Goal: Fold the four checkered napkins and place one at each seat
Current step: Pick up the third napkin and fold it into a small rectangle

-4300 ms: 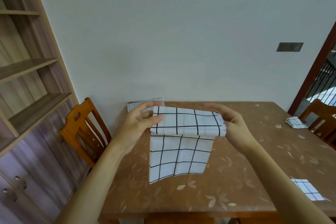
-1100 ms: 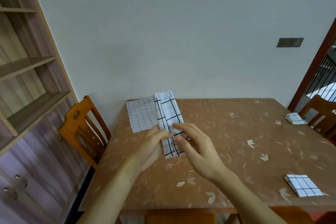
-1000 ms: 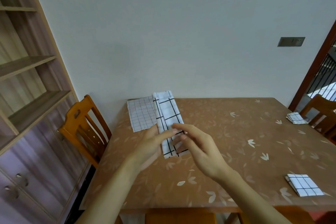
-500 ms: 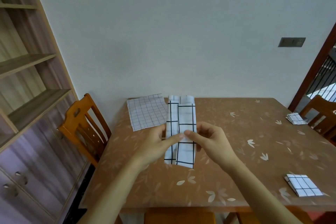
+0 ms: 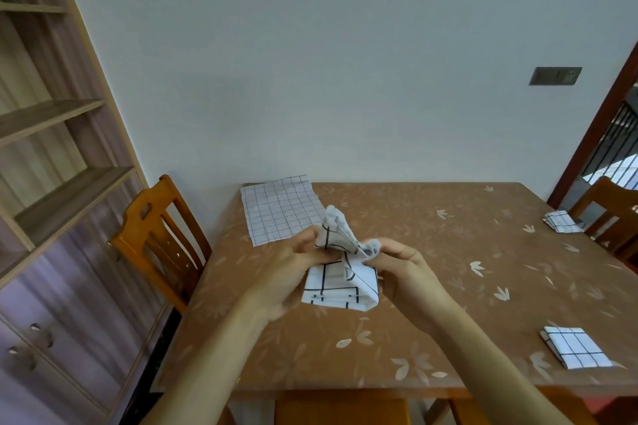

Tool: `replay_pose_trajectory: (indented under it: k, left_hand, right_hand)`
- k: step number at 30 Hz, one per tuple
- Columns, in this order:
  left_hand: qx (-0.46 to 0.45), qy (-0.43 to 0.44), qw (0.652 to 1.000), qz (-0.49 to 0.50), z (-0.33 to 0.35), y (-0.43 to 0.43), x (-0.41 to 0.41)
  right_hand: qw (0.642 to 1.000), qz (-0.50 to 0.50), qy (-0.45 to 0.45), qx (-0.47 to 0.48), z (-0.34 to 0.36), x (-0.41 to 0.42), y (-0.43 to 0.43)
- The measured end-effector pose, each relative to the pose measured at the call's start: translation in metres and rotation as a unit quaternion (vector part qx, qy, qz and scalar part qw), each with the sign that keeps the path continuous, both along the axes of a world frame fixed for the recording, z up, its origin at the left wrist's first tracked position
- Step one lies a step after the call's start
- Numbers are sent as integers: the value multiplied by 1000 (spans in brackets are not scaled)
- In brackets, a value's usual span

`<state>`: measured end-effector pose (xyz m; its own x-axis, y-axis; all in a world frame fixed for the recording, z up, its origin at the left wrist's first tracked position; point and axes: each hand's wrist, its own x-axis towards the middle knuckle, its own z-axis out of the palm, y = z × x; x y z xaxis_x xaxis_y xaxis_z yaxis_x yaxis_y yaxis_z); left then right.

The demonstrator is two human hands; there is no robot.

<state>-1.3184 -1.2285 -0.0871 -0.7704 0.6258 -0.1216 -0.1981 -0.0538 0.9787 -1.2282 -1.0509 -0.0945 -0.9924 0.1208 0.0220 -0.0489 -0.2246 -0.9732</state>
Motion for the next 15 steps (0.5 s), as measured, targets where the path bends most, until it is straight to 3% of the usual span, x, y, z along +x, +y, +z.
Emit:
replay_pose_trajectory:
  k: [6, 12, 15]
  left_hand:
    - [-38, 122, 992, 12, 0, 5, 5]
    - [-7, 121, 992, 30, -4, 5, 4]
    - [14, 79, 997, 14, -4, 5, 5]
  right_hand:
    - [994, -29, -6, 105, 4, 3, 0]
    - [995, -20, 26, 96, 5, 6, 7]
    - [997, -12, 32, 68, 2, 6, 10]
